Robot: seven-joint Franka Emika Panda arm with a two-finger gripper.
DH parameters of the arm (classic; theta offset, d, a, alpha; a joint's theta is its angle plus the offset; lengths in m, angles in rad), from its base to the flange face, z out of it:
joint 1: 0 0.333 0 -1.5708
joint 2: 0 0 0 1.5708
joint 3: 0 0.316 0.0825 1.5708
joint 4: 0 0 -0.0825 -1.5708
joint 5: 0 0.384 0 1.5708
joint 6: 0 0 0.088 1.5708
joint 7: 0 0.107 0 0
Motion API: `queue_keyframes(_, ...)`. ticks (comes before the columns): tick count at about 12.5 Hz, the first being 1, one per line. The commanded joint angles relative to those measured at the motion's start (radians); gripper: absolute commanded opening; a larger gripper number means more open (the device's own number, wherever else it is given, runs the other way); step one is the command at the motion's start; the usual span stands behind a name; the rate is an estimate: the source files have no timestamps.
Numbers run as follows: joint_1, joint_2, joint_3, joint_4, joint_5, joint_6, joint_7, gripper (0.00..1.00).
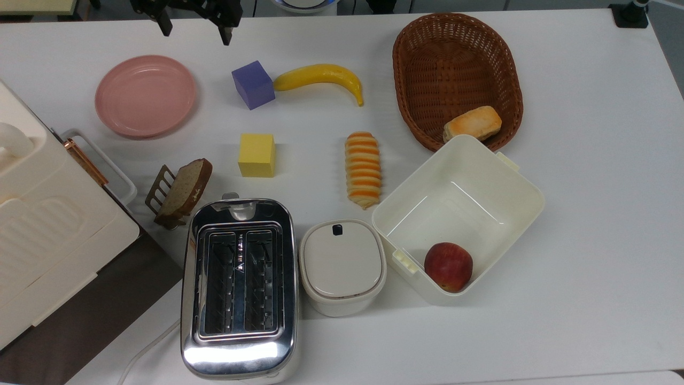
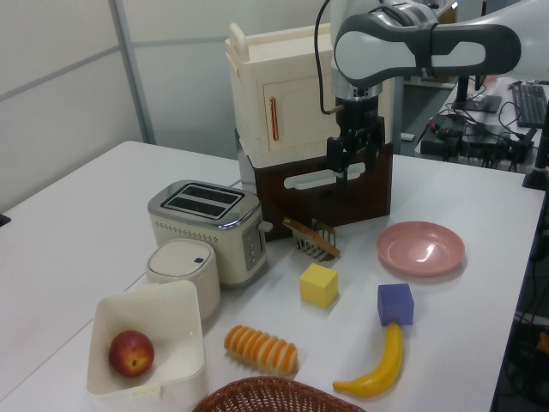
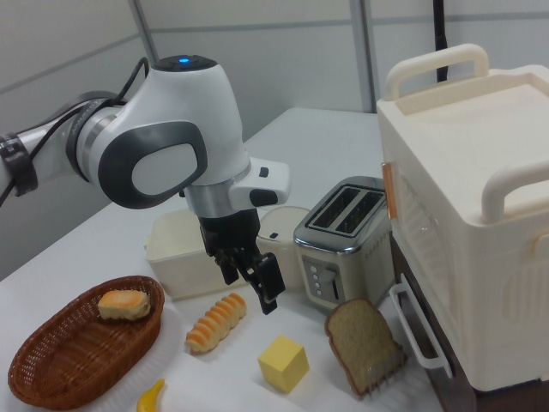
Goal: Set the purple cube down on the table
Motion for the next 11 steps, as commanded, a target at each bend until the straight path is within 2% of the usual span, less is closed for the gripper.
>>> queue_keyframes(1, 0.011, -0.010, -0.007, -0.004, 0.020, -0.022, -0.021, 1.00)
queue_keyframes(6, 0.011, -0.010, 0.008, -0.004, 0.021, -0.034, -0.021, 1.00)
queue_keyframes(11, 0.008, 0.018, -0.004, 0.013, 0.020, -0.035, -0.024, 1.00)
